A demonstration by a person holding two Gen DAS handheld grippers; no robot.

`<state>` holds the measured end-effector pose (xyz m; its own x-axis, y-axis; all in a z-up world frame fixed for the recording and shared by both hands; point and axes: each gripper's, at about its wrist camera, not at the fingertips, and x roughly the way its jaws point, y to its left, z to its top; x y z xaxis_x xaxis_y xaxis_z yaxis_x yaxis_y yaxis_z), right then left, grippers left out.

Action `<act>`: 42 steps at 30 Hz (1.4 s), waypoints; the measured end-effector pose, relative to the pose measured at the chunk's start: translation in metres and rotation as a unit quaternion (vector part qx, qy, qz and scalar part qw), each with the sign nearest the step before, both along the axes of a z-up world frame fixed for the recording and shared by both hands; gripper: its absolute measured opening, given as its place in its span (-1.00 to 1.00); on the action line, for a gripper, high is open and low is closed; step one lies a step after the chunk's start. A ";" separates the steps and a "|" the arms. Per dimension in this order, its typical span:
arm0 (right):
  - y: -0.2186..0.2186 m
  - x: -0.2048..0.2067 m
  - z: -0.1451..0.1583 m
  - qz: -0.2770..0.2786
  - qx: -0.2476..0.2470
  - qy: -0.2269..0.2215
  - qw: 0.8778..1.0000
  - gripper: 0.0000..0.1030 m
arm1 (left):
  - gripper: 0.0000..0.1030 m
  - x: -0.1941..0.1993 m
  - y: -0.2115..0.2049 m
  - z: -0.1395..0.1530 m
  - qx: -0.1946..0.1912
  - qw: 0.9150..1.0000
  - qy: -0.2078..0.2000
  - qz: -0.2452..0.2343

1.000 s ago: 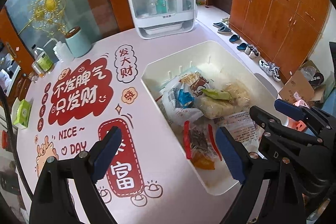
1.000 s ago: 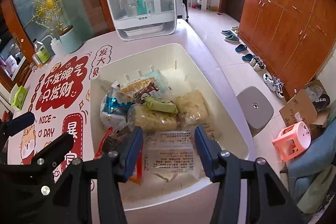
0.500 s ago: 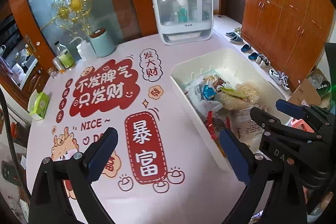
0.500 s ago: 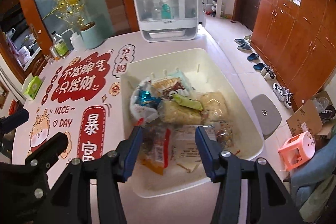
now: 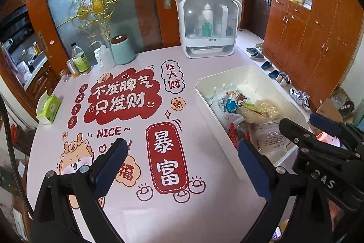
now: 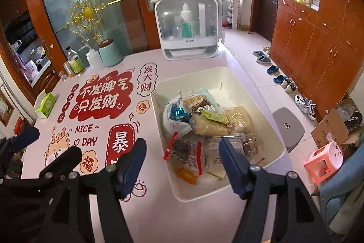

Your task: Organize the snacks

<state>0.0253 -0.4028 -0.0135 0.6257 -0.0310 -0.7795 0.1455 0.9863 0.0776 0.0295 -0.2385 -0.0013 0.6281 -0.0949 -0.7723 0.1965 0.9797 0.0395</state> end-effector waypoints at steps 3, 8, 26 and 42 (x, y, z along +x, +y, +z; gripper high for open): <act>-0.001 -0.008 0.008 -0.002 0.011 -0.003 1.000 0.30 | 0.88 -0.004 0.004 0.003 -0.002 1.000 0.002 0.017; 0.002 -0.015 0.009 0.011 0.010 0.001 1.000 0.31 | 0.88 -0.012 0.008 0.003 0.003 0.999 0.001 0.053; 0.008 -0.022 0.010 0.042 0.001 -0.004 0.999 0.31 | 0.88 -0.014 0.013 -0.004 0.009 0.996 0.019 0.085; 0.008 -0.020 0.006 0.046 0.006 0.001 0.999 0.31 | 0.88 -0.012 0.013 -0.009 0.009 0.996 0.027 0.088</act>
